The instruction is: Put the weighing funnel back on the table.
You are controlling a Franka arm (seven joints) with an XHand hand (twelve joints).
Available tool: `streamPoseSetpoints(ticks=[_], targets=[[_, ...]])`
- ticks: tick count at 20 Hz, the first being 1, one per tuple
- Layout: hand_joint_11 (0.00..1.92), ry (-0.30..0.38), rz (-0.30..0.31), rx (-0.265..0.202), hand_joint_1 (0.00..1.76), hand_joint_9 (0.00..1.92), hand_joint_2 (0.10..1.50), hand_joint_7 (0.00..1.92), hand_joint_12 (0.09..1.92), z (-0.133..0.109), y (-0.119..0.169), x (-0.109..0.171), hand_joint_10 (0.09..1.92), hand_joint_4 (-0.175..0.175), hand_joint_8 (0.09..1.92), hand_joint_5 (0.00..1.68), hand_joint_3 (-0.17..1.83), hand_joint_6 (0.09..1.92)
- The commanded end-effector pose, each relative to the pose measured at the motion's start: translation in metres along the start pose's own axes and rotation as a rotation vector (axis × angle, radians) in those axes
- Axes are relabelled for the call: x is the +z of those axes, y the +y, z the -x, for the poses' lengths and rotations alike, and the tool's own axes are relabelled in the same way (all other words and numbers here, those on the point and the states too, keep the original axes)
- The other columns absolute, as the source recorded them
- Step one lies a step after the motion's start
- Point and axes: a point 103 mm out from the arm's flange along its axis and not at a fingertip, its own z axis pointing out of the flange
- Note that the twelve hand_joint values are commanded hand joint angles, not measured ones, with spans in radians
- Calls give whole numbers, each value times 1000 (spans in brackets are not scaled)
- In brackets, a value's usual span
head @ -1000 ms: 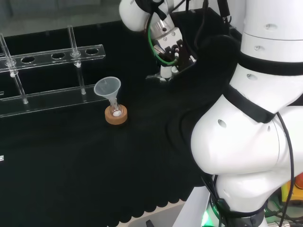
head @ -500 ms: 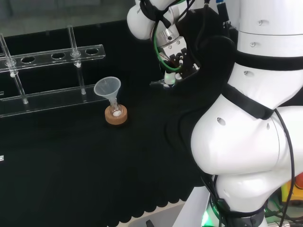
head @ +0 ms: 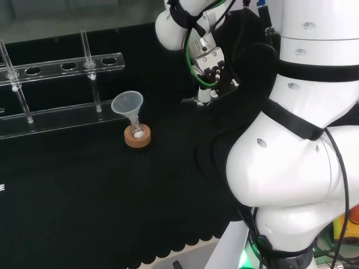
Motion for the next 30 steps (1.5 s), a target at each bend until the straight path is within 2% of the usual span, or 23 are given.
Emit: streamPoseSetpoints(ticks=[1, 3, 4, 6, 10, 15, 19, 25, 27, 30], targets=[[821, 9, -8, -30, 1143, 1087, 627, 662, 1065, -15, 8, 25, 246, 175, 659, 1373, 645, 482], [822, 10, -13, -35, 1143, 1087, 627, 662, 1065, -18, 12, 31, 246, 175, 659, 1373, 645, 483], [822, 33, -12, -42, 1143, 1087, 627, 662, 1065, -1, 14, 35, 245, 175, 659, 1373, 645, 483], [822, 31, -10, -46, 1143, 1087, 627, 661, 1064, 7, 16, 38, 245, 175, 660, 1373, 645, 483], [823, 52, -20, -52, 1143, 1088, 627, 661, 1063, 8, 18, 40, 245, 175, 660, 1372, 645, 484], [824, 44, -15, -56, 1143, 1088, 628, 660, 1062, 7, 21, 42, 245, 175, 661, 1372, 644, 485], [824, 38, -4, -69, 1143, 1088, 628, 659, 1062, 5, 23, 42, 245, 175, 662, 1371, 644, 486], [826, 45, 11, -63, 1142, 1089, 629, 658, 1061, -18, 27, 39, 245, 175, 663, 1370, 643, 487], [828, 53, 15, -65, 1135, 1085, 666, 649, 1058, -21, 26, 40, 243, 175, 668, 1346, 587, 506], [808, 45, 8, -72, 1095, 1028, 853, 575, 1070, -23, 24, 41, 237, 175, 694, 1220, 305, 642]])
